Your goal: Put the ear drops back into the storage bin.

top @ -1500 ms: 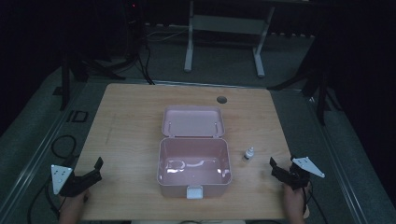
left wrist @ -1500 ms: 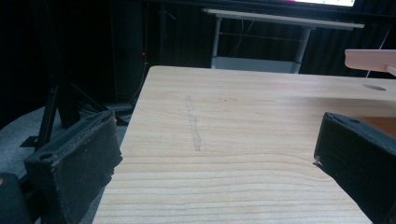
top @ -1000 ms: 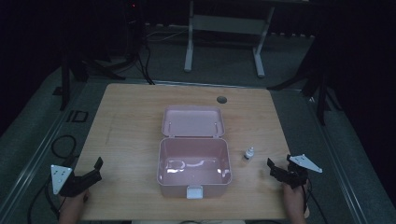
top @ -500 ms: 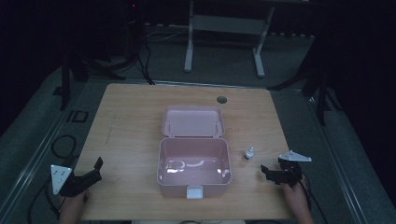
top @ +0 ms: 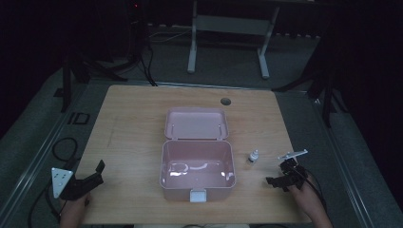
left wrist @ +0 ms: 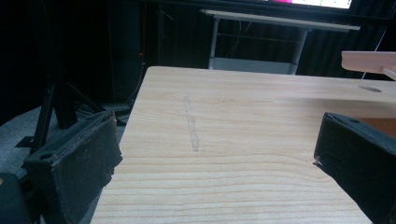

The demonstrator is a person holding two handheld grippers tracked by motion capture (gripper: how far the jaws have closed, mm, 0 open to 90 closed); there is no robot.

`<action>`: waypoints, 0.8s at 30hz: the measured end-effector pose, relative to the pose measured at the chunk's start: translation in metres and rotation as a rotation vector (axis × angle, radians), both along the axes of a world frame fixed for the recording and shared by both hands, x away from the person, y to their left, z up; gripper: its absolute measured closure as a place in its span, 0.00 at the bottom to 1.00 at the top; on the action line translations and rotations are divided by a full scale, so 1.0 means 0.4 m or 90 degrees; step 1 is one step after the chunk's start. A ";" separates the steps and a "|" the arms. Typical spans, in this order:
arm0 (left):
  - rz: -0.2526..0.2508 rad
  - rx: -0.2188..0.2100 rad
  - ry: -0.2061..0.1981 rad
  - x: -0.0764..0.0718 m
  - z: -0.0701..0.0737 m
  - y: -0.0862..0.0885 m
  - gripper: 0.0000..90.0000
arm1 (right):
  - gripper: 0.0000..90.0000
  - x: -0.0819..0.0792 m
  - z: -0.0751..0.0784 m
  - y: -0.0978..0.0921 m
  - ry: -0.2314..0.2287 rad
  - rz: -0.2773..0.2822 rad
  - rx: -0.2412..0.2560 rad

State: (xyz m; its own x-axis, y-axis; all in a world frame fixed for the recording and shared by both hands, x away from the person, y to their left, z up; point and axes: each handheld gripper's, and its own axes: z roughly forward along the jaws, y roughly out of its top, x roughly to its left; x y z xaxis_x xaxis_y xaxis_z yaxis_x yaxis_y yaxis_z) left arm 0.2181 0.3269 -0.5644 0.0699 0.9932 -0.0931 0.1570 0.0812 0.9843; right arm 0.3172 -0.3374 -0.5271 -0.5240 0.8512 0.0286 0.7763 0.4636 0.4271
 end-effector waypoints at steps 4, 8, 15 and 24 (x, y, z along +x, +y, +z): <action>0.000 0.000 0.000 0.000 0.000 0.001 0.01 | 0.16 0.003 0.003 0.006 0.056 0.022 -0.024; 0.000 -0.001 0.000 0.000 0.000 0.001 0.00 | 0.15 0.003 0.005 0.015 0.105 0.039 -0.054; 0.000 -0.002 -0.001 -0.001 0.000 0.001 0.00 | 0.15 0.003 0.035 0.034 0.134 0.069 -0.124; -0.001 -0.002 -0.002 -0.001 0.000 0.001 0.01 | 0.14 -0.001 0.041 0.050 0.215 0.105 -0.205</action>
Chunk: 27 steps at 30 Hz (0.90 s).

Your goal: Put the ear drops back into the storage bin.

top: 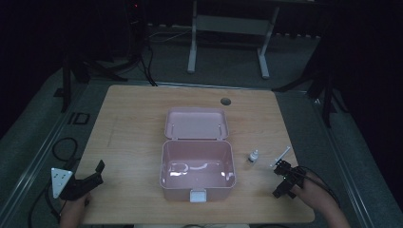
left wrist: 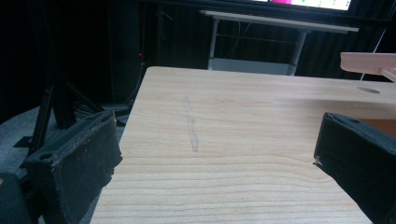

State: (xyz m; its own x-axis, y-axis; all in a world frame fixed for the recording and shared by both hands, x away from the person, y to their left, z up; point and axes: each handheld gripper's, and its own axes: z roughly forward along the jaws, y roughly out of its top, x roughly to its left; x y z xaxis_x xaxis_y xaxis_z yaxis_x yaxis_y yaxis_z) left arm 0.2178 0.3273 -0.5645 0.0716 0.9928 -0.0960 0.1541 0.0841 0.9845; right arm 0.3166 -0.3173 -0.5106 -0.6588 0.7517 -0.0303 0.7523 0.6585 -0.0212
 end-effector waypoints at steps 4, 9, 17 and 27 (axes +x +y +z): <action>0.000 0.000 0.000 0.000 0.000 0.000 0.00 | 0.14 -0.003 0.006 0.007 0.039 0.016 -0.032; -0.001 0.000 0.000 0.000 0.000 0.000 0.00 | 0.14 -0.003 0.016 0.016 0.085 0.024 -0.050; -0.001 0.000 0.000 0.000 0.000 0.000 0.00 | 0.14 0.031 0.028 0.022 0.076 0.008 -0.030; -0.002 -0.001 0.000 0.000 0.000 0.000 0.00 | 0.12 0.078 0.032 0.043 0.080 0.017 0.000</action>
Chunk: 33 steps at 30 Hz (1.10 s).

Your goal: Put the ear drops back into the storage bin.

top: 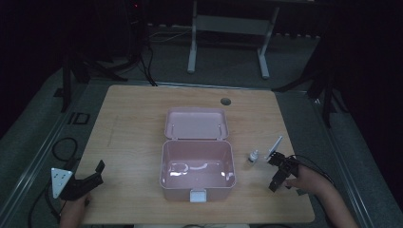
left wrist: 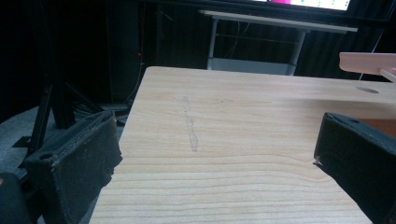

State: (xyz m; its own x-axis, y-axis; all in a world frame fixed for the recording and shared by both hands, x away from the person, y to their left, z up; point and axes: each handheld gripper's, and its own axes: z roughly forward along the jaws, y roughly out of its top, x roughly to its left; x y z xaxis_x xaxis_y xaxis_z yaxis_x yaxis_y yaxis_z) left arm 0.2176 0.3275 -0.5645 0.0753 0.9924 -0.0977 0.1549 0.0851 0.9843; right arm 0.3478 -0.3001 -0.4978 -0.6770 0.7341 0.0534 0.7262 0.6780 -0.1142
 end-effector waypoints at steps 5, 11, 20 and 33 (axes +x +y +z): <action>0.000 0.000 0.000 0.000 0.000 0.000 0.01 | 0.12 0.033 0.010 0.025 -0.019 0.006 0.002; -0.001 -0.001 0.000 0.000 0.000 0.000 0.01 | 0.12 0.070 0.019 0.048 -0.028 -0.004 0.023; -0.003 0.000 0.000 0.000 0.000 0.001 0.00 | 0.14 0.141 0.022 0.097 -0.037 -0.026 0.035; -0.005 0.001 -0.001 0.000 0.000 0.001 0.01 | 0.24 0.190 -0.007 0.155 -0.018 -0.055 0.033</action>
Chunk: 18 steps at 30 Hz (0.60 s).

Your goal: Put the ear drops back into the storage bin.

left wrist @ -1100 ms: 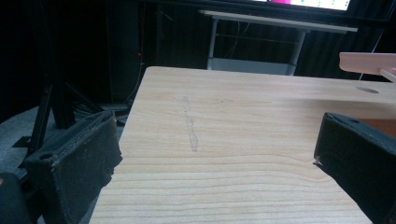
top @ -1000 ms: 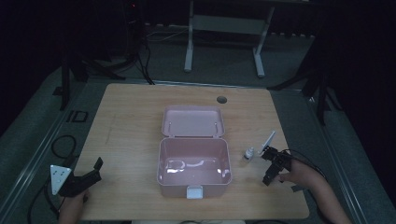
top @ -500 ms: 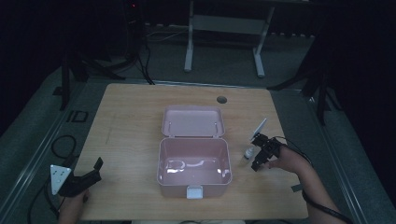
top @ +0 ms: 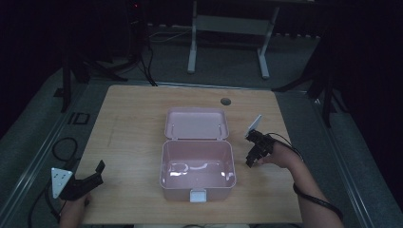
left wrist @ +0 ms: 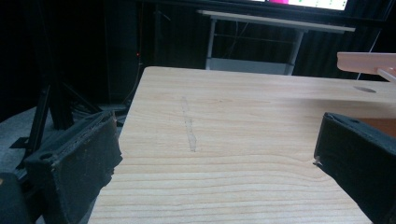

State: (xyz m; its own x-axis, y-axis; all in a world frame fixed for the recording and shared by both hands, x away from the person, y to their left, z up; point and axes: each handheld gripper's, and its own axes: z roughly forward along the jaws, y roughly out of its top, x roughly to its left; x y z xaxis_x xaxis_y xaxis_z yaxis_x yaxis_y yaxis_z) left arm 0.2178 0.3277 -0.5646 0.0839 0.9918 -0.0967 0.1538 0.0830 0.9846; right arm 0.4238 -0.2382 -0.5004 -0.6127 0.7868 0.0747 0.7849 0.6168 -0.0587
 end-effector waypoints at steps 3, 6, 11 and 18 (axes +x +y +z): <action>0.000 0.000 0.000 0.000 0.000 0.000 0.01 | 0.33 0.006 -0.007 0.007 0.002 -0.003 -0.005; 0.000 0.000 0.000 0.000 0.000 0.000 0.00 | 0.44 0.011 -0.010 0.011 0.005 -0.006 -0.006; -0.001 0.001 0.000 0.000 0.000 0.000 0.00 | 0.55 0.018 -0.020 0.016 0.025 -0.015 0.004; 0.000 0.000 0.000 0.000 0.000 0.000 0.00 | 0.66 0.017 -0.024 0.029 0.007 0.020 -0.020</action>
